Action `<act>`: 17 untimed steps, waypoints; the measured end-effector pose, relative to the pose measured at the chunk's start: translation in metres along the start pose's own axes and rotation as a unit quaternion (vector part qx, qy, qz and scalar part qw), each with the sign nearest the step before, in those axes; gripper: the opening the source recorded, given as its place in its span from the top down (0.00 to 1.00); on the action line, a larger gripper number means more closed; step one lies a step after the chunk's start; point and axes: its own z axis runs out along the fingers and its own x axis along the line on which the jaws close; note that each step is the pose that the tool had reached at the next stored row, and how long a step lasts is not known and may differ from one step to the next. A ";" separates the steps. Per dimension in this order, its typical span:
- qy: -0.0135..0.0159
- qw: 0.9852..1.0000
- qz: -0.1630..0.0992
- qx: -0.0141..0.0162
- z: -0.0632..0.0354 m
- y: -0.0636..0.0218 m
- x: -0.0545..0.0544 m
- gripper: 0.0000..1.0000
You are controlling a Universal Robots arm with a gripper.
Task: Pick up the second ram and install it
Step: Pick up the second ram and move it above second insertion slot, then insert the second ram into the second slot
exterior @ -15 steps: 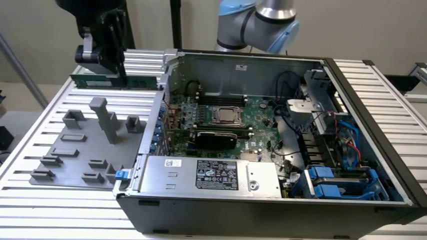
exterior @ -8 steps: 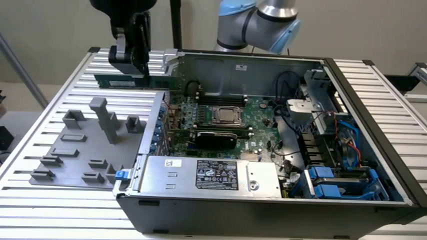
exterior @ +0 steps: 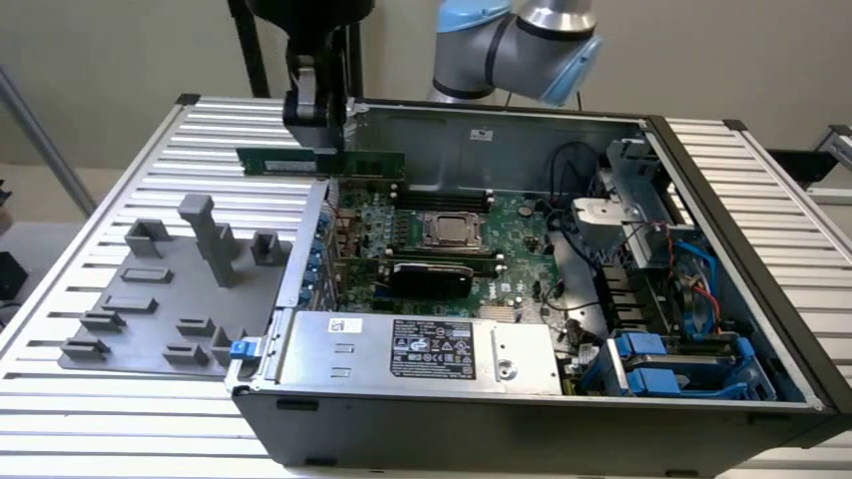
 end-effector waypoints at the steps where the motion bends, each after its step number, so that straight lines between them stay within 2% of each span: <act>1: 0.000 1.000 0.000 0.000 0.0000 -0.0045 -0.001 1.00; 8: 0.000 1.000 0.000 0.000 0.0042 -0.0364 -0.009 1.00; 17: 0.001 1.000 0.000 0.000 0.0207 -0.0753 -0.031 1.00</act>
